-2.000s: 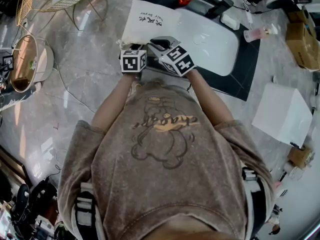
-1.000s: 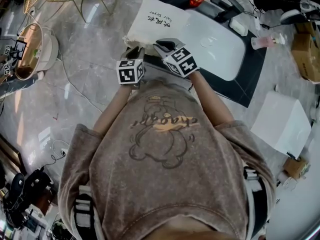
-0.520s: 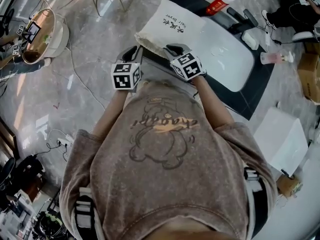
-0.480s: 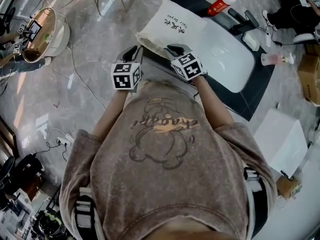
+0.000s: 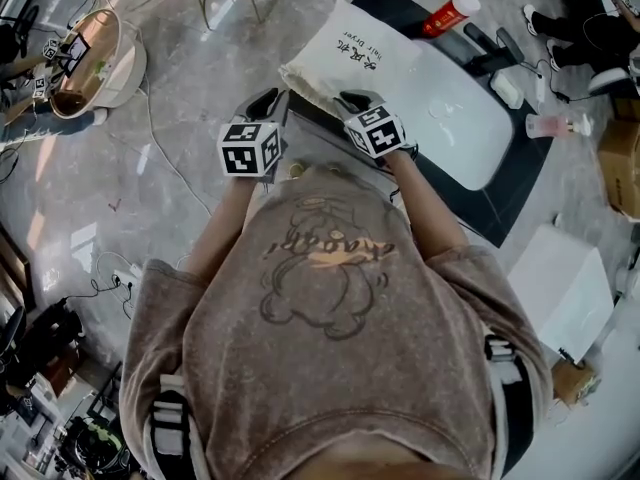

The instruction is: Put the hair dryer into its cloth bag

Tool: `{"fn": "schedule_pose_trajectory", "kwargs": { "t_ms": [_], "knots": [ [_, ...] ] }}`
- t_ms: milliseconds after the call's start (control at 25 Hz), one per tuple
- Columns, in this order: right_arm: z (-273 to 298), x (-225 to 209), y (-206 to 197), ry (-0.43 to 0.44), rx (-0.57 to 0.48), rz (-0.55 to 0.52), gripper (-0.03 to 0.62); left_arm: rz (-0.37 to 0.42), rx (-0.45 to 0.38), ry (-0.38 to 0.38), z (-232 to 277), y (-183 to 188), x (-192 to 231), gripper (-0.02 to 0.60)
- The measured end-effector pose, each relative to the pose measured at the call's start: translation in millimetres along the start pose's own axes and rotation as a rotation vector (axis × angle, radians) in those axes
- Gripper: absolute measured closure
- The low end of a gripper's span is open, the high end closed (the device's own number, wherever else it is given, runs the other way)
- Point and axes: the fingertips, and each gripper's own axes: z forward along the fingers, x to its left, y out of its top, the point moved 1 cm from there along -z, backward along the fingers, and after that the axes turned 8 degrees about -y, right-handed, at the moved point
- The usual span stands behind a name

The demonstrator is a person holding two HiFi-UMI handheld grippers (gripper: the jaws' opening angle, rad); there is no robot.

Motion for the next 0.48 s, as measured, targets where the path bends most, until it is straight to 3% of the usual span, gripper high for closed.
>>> {"fn": "schedule_pose_trajectory", "kwargs": {
  "t_ms": [240, 480],
  "knots": [
    [-14.9, -3.1, 11.9, 0.009, -0.036, 0.053, 0.479, 0.021, -0.011, -0.044, 6.5, 14.5, -8.0, 0.500],
    [-55.0, -11.1, 43.1, 0.016, -0.155, 0.155, 0.471, 0.045, -0.059, -0.118, 3.4, 47.2, -26.0, 0.500]
  ]
}}
